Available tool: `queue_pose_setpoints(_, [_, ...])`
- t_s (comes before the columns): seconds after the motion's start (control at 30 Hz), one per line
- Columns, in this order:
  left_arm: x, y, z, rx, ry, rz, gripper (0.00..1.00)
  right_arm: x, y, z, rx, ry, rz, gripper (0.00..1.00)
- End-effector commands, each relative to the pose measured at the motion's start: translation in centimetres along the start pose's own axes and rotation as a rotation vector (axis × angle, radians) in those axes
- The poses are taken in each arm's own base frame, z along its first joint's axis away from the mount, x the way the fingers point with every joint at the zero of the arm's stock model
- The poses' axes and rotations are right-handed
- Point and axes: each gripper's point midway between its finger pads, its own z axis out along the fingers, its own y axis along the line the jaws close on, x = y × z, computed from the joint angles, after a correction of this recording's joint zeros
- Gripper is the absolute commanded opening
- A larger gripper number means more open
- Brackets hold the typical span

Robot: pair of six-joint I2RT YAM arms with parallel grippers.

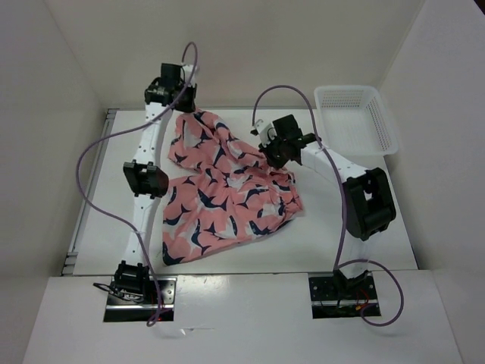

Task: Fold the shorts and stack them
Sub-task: Fold the shorts

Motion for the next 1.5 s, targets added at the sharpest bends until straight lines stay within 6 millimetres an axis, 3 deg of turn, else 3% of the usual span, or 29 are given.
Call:
queue_pose_setpoints(0.0, [-6.6, -1.6, -11.6, -0.028, -0.126, 0.028, 0.00, -4.0, -1.8, -4.5, 0.077, -0.124, -0.076, 0.00])
queue_pose_setpoints(0.03, [-5.0, -1.7, -12.5, -0.032, -0.057, 0.015, 0.00, -3.5, -2.2, -4.9, 0.082, -0.113, -0.088, 0.00])
queue_pose_setpoints(0.07, [-4.6, -2.4, -13.3, -0.023, -0.037, 0.017, 0.00, -2.2, -2.3, -5.0, 0.080, -0.088, -0.086, 0.00])
queue_pose_setpoints(0.13, [-5.1, -3.0, -16.2, -0.024, -0.046, 0.019, 0.00, -1.9, -2.5, -6.2, 0.094, -0.097, -0.112, 0.00])
queue_pose_setpoints(0.2, [-6.1, -5.4, -18.5, -0.007, -0.074, 0.051, 0.00, -0.7, -1.9, -6.7, 0.090, -0.087, -0.110, 0.00])
queue_pose_setpoints(0.27, [-6.8, -6.7, -19.8, -0.014, -0.100, 0.072, 0.00, 0.5, -1.8, -6.8, 0.092, -0.079, -0.102, 0.00])
queue_pose_setpoints(0.37, [-7.6, -10.6, -21.5, 0.032, -0.134, 0.120, 0.00, 0.5, -1.7, -7.3, 0.102, -0.098, -0.106, 0.00])
queue_pose_setpoints(0.43, [-7.4, -14.2, -22.1, 0.144, -0.135, 0.152, 0.00, 0.5, -1.5, -7.9, 0.109, -0.112, -0.109, 0.00])
queue_pose_setpoints(0.53, [-8.2, -17.3, -23.3, 0.198, -0.182, 0.190, 0.00, 0.7, -1.2, -8.2, 0.104, -0.125, -0.102, 0.00])
queue_pose_setpoints(0.67, [-7.8, -16.0, -20.3, 0.081, -0.154, 0.190, 0.00, 1.0, -0.9, -8.0, 0.092, -0.121, -0.101, 0.00])
queue_pose_setpoints(0.8, [-9.0, -17.0, -20.7, 0.200, -0.208, 0.188, 0.00, 1.2, -0.9, -7.6, 0.087, -0.110, -0.099, 0.00])
queue_pose_setpoints(0.83, [-9.9, -16.8, -21.0, 0.236, -0.244, 0.186, 0.00, 0.8, -1.1, -7.8, 0.092, -0.121, -0.101, 0.00])
queue_pose_setpoints(0.87, [-11.0, -15.0, -20.6, 0.242, -0.282, 0.171, 0.00, 1.5, -0.9, -7.1, 0.078, -0.093, -0.095, 0.00])
queue_pose_setpoints(0.9, [-13.5, -14.7, -21.1, 0.252, -0.385, 0.188, 0.00, 1.3, -1.0, -7.0, 0.077, -0.090, -0.095, 0.00])
queue_pose_setpoints(0.97, [-15.8, -12.9, -19.6, 0.197, -0.472, 0.189, 0.00, 1.0, -1.1, -6.9, 0.074, -0.084, -0.094, 0.00])
queue_pose_setpoints(1.0, [-15.8, -12.8, -19.0, 0.196, -0.475, 0.189, 0.00, 1.0, -1.1, -6.9, 0.074, -0.084, -0.094, 0.00])
queue_pose_setpoints(1.17, [-12.3, -13.5, -13.2, 0.310, -0.357, 0.181, 0.00, 0.6, -1.6, -6.8, 0.100, -0.093, -0.062, 0.00])
queue_pose_setpoints(1.27, [-11.7, -13.1, -11.5, 0.217, -0.334, 0.170, 0.00, 0.5, -1.9, -6.7, 0.111, -0.091, -0.038, 0.00])
queue_pose_setpoints(1.3, [-12.2, -14.5, -12.0, 0.149, -0.346, 0.181, 0.00, 0.8, -1.7, -6.7, 0.106, -0.080, -0.036, 0.00])
queue_pose_setpoints(1.33, [-12.7, -13.6, -13.1, 0.093, -0.359, 0.172, 0.00, 0.8, -1.9, -6.8, 0.115, -0.075, -0.036, 0.00])
queue_pose_setpoints(1.37, [-13.3, -14.3, -14.2, 0.101, -0.379, 0.179, 0.00, 0.8, -1.9, -6.8, 0.115, -0.076, -0.024, 0.00])
queue_pose_setpoints(1.47, [-11.6, -15.5, -15.2, 0.147, -0.296, 0.184, 0.00, 0.9, -2.1, -6.7, 0.141, -0.087, -0.001, 0.00])
